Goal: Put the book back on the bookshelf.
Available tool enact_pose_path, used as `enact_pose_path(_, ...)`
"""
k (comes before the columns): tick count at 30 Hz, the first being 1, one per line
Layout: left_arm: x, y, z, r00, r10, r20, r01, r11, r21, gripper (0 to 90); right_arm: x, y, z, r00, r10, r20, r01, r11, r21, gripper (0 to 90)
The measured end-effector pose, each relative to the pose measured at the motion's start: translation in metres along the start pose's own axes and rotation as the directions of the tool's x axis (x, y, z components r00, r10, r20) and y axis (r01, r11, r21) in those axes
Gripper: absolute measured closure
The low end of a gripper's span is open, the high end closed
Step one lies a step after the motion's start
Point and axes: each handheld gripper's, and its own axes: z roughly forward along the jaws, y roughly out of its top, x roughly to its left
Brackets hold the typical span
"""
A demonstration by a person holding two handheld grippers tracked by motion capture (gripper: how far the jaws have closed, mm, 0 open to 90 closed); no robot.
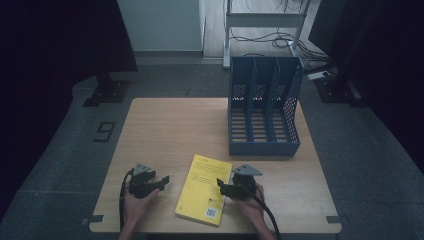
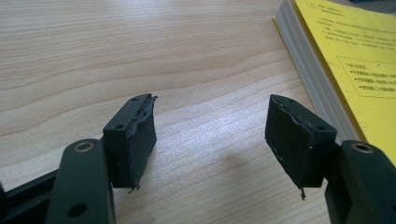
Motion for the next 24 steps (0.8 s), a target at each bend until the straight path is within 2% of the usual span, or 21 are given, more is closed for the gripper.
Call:
enact_pose_path(4,-0.001,0.001,-0.002,1.0,-0.004,0.007,0.004,1.0,0.002,33.1,0.006,-0.002,0.005,0.9999,-0.016,0.002,0.016,1.0,0.012,19.9)
enact_pose_path(7,-0.005,0.002,-0.003,0.9997,0.002,0.026,-0.002,1.0,-0.005,33.1,0.007,-0.003,0.007,0.9998,-0.019,-0.003,0.019,1.0,0.022,20.3)
enact_pose_path(13,-0.006,0.001,-0.001,0.9996,0.001,0.027,0.0,1.0,-0.003,33.5,0.01,-0.005,0.012,0.9996,-0.026,-0.014,0.027,0.999,0.044,20.7)
enact_pose_path(16,-0.007,0.002,-0.002,0.9995,-0.005,0.031,0.006,0.9999,-0.014,33.9,0.011,-0.006,0.014,0.9995,-0.031,-0.012,0.031,0.998,0.051,21.6)
enact_pose_path(19,-0.009,0.002,-0.004,0.9992,-0.007,0.039,0.008,0.9997,-0.024,34.0,0.014,-0.008,0.016,0.9985,-0.055,0.003,0.054,0.997,0.059,21.4)
enact_pose_path(24,-0.017,0.004,-0.004,0.9987,0.006,0.05,-0.005,0.9997,-0.024,34.1,0.014,-0.009,0.016,0.9991,-0.043,-0.001,0.043,0.997,0.06,21.7)
